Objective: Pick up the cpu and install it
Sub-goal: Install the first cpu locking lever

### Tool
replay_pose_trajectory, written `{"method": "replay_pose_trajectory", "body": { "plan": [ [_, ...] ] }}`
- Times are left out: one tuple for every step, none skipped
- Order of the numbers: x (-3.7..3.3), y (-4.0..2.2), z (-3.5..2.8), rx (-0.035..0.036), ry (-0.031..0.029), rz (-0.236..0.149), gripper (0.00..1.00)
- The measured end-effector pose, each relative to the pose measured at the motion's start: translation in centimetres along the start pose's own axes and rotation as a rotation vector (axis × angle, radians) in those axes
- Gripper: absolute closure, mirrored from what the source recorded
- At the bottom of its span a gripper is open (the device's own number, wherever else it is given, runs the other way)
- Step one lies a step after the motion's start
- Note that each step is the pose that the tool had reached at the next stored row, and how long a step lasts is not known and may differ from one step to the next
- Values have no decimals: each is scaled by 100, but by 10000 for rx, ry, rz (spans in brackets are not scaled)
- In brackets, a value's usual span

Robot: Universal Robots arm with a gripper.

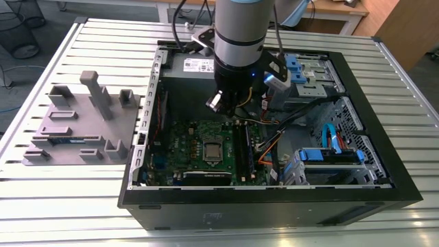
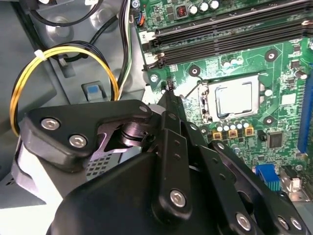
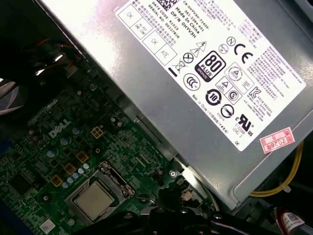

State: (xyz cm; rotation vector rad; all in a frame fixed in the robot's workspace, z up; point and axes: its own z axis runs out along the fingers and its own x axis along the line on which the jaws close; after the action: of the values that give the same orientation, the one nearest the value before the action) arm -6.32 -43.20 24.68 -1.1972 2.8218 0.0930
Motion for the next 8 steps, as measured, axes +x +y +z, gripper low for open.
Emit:
{"method": "replay_pose_trajectory", "body": {
  "plan": [
    [-1, 2, 9, 0, 1, 0, 89],
    [-3, 4, 17, 0, 1, 0, 89],
    [-5, 6, 23, 1, 2, 0, 89],
    [-6, 8, 31, 0, 1, 0, 89],
    [-6, 9, 38, 0, -1, 0, 89],
    [-6, 9, 43, 0, 0, 0, 89],
    [-6, 9, 47, 2, 4, 0, 89],
    [-6, 9, 49, 11, 14, -1, 89]
  ]
}}
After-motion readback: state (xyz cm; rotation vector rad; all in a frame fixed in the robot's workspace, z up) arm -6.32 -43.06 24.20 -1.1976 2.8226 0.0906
